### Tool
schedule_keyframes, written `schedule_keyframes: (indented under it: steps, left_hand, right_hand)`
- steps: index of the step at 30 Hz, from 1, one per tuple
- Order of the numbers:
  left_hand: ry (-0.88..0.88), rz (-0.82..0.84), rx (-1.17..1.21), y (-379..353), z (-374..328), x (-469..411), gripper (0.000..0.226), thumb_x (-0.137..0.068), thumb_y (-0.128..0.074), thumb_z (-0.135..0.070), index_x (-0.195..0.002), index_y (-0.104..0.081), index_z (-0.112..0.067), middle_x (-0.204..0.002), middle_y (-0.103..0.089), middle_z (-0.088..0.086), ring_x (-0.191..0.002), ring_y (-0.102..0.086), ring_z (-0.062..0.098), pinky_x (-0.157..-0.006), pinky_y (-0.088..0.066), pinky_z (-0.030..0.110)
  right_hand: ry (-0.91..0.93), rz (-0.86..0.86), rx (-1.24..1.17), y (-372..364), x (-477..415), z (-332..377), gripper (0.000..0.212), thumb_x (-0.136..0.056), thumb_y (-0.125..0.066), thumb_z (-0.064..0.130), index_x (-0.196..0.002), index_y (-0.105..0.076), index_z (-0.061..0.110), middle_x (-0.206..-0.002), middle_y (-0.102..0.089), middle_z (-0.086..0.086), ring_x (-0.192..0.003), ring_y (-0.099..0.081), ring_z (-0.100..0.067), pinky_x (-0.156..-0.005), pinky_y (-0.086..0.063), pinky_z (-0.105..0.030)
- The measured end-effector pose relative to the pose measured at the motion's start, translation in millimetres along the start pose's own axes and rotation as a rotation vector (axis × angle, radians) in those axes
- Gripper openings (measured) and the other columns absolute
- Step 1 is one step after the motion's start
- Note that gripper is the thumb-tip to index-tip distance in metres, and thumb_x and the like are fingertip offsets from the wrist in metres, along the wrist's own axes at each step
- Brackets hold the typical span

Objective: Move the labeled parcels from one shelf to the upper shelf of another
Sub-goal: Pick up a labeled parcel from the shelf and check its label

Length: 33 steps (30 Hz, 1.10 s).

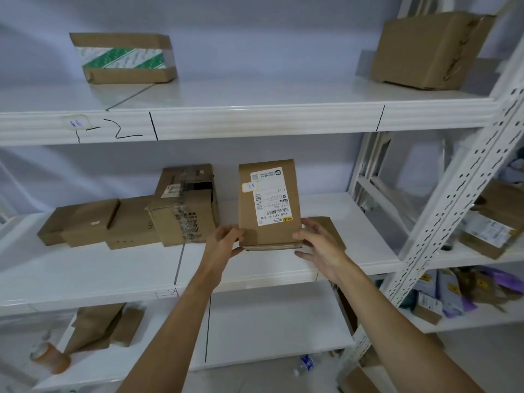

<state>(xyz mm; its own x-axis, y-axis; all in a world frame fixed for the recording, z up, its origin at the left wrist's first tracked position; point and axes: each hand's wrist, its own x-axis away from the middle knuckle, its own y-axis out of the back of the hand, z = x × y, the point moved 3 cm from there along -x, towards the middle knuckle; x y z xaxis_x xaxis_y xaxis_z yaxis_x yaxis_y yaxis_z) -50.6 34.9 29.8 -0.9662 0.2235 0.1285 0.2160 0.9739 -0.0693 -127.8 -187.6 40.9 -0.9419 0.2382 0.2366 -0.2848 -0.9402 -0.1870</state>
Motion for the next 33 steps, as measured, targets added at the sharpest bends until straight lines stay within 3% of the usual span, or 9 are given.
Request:
schedule_keyframes:
  steps: [6,9,12,14,17,21,25,29,33]
  left_hand:
    - [0.001,0.014,0.011,1.4,0.8,8.3,0.06,-0.094,-0.067,-0.049,-0.144,-0.05,-0.021,-0.129,-0.069,0.007,-0.113,-0.071,0.023,-0.102,-0.055,0.042]
    - [0.042,0.015,0.019,8.5,-5.4,7.2,0.072,-0.086,-0.064,-0.067,-0.144,-0.053,-0.025,-0.127,-0.072,0.008,-0.111,-0.074,0.024,-0.095,-0.059,0.041]
    - [0.056,-0.006,0.084,14.5,-12.9,7.2,0.065,-0.091,-0.058,-0.064,-0.135,-0.062,-0.017,-0.119,-0.074,0.015,-0.101,-0.075,0.027,-0.075,-0.062,0.034]
    - [0.064,-0.022,0.102,15.9,-12.8,7.0,0.063,-0.091,-0.058,-0.06,-0.134,-0.061,-0.014,-0.117,-0.072,0.019,-0.097,-0.074,0.028,-0.07,-0.063,0.034]
    - [0.065,-0.051,0.123,11.8,-10.0,8.0,0.07,-0.083,-0.064,-0.06,-0.137,-0.057,-0.014,-0.121,-0.067,0.019,-0.102,-0.073,0.031,-0.074,-0.064,0.039]
    - [0.06,-0.096,0.203,2.5,-7.6,10.1,0.071,-0.083,-0.07,-0.055,-0.141,-0.051,-0.017,-0.128,-0.065,0.017,-0.109,-0.072,0.033,-0.083,-0.065,0.044]
    - [0.08,-0.102,0.242,-12.5,-0.8,14.6,0.073,-0.083,-0.075,-0.05,-0.142,-0.049,-0.016,-0.121,-0.064,0.016,-0.105,-0.071,0.032,-0.081,-0.065,0.04]
    - [0.092,-0.068,0.263,-32.5,10.9,21.9,0.065,-0.089,-0.075,-0.04,-0.143,-0.047,-0.018,-0.127,-0.062,0.017,-0.106,-0.069,0.032,-0.091,-0.062,0.041]
    - [0.184,0.026,0.254,-37.8,18.2,26.8,0.061,-0.085,-0.078,-0.044,-0.135,-0.055,-0.018,-0.117,-0.063,0.012,-0.097,-0.066,0.024,-0.101,-0.057,0.044]
  right_hand:
    - [-0.017,0.055,-0.02,16.4,-0.4,4.4,0.032,-0.092,-0.069,0.008,-0.122,-0.065,0.018,-0.105,-0.07,-0.004,-0.09,-0.061,-0.02,-0.112,-0.047,-0.051]
    - [-0.02,0.119,0.016,19.0,3.3,7.6,0.057,-0.076,-0.077,0.017,-0.131,-0.064,0.015,-0.104,-0.067,-0.009,-0.087,-0.06,-0.022,-0.109,-0.048,-0.049]
    - [-0.009,0.154,0.052,21.4,6.1,8.7,0.073,-0.058,-0.081,0.03,-0.128,-0.067,0.015,-0.109,-0.067,-0.012,-0.099,-0.058,-0.027,-0.108,-0.048,-0.048]
    - [-0.001,0.137,-0.003,24.3,4.9,7.5,0.06,-0.066,-0.081,0.031,-0.122,-0.069,0.014,-0.108,-0.068,-0.01,-0.101,-0.059,-0.027,-0.106,-0.05,-0.045]
    - [0.011,0.045,-0.042,27.4,2.0,3.7,0.022,-0.093,-0.071,0.032,-0.11,-0.068,0.018,-0.109,-0.07,-0.005,-0.103,-0.064,-0.021,-0.097,-0.051,-0.037]
    - [-0.059,-0.017,-0.053,31.1,0.3,-10.8,0.049,-0.085,-0.074,0.052,-0.125,-0.063,0.025,-0.127,-0.064,-0.01,-0.122,-0.064,-0.028,-0.105,-0.052,-0.048]
    - [-0.144,0.104,-0.056,24.9,7.5,-29.8,0.072,-0.068,-0.083,0.065,-0.129,-0.059,0.034,-0.136,-0.062,-0.009,-0.124,-0.065,-0.027,-0.108,-0.05,-0.052]
    - [-0.153,0.033,-0.06,18.2,11.0,-41.1,0.051,-0.087,-0.073,0.053,-0.13,-0.059,0.028,-0.131,-0.063,-0.004,-0.122,-0.066,-0.025,-0.105,-0.054,-0.048]
    - [-0.121,-0.101,-0.14,26.3,9.2,-38.4,0.042,-0.088,-0.073,0.05,-0.123,-0.061,0.029,-0.127,-0.065,-0.003,-0.118,-0.065,-0.026,-0.104,-0.053,-0.047]
